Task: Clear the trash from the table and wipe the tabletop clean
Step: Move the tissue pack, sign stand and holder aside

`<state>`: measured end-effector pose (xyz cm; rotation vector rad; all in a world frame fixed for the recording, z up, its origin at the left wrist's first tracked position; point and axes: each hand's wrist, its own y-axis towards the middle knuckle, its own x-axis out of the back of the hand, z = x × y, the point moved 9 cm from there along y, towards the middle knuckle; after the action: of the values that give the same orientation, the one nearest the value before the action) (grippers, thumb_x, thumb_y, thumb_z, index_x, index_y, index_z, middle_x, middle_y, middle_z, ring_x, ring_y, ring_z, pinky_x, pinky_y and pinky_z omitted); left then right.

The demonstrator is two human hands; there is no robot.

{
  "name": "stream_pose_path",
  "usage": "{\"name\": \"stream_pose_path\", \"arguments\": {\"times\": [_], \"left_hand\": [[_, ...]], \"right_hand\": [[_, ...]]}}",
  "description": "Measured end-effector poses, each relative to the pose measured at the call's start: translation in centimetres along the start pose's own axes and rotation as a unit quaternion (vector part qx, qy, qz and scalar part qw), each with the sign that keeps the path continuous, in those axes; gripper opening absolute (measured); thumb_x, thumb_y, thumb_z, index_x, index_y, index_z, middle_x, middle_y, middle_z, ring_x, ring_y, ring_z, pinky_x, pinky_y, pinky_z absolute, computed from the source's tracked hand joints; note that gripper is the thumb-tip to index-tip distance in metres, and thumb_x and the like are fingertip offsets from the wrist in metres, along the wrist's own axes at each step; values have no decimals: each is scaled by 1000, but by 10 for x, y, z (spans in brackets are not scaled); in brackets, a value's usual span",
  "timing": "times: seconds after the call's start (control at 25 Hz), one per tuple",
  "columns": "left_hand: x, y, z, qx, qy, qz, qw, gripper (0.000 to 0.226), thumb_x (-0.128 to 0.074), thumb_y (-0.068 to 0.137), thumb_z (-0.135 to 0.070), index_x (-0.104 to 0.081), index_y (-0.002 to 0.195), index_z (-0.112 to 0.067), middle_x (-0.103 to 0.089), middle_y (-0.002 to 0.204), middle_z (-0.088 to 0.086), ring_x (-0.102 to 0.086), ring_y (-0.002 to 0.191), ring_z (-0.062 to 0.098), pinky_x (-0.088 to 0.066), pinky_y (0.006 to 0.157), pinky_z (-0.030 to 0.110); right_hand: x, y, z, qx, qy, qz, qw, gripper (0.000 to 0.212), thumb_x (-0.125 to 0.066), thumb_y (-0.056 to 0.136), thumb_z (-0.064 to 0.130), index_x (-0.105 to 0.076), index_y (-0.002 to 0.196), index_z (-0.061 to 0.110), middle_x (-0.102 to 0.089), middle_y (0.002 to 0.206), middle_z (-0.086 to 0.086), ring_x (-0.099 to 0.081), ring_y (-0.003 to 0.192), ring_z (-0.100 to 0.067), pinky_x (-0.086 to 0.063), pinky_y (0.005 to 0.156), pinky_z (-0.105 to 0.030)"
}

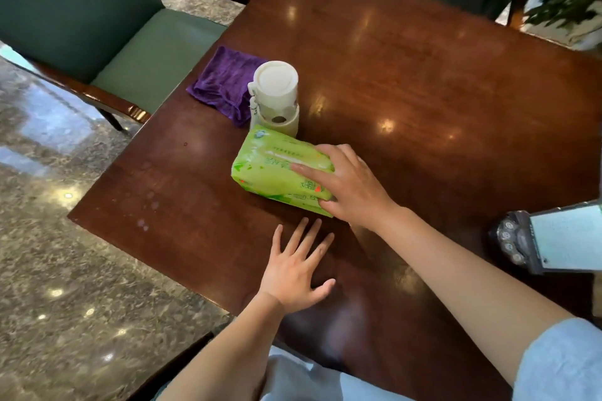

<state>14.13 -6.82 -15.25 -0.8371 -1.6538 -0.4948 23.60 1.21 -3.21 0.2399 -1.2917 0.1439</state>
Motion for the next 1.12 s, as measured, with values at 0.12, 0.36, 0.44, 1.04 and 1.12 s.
{"name": "stream_pose_path", "arguments": {"times": [0.12,0.36,0.44,1.04,1.12], "left_hand": [[1,0,-2,-6,14,8,1000,80,-48,76,-65,-30,146,-30,-25,155,5,-14,144,24,-9,110,59],[-1,1,-4,-6,43,20,999,80,-43,77,-65,-27,147,-30,-18,157,3,-10,145,23,-10,111,59],[-1,0,-3,-7,49,18,999,80,-41,77,-65,-25,147,-30,-18,157,2,-11,145,23,-10,110,59],[-4,3,-5,-9,69,16,997,78,-33,80,-66,-23,148,-30,-19,157,4,-10,145,24,-6,111,57],[-4,1,-4,-9,64,16,998,77,-32,80,-66,-23,148,-30,-18,157,3,-9,145,24,-6,111,57]], "right_hand": [[15,-60,-30,-78,24,-29,996,78,-77,62,10,-49,132,30,-48,128,-20,-41,111,-34,-45,88,-47],[25,-197,-69,-257,24,-121,958,81,-80,57,1,-53,129,26,-49,125,-22,-39,111,-33,-44,91,-45],[27,-246,-77,-328,19,-171,929,81,-79,56,-4,-54,127,25,-47,125,-21,-39,111,-33,-42,94,-44],[31,-347,-88,-472,-108,-105,868,80,-82,58,26,-48,131,25,-42,135,-21,-31,130,-36,-20,102,-66],[37,-342,-85,-474,-114,-102,867,74,-80,59,31,-53,128,21,-43,135,-20,-32,130,-34,-18,103,-66]]}}
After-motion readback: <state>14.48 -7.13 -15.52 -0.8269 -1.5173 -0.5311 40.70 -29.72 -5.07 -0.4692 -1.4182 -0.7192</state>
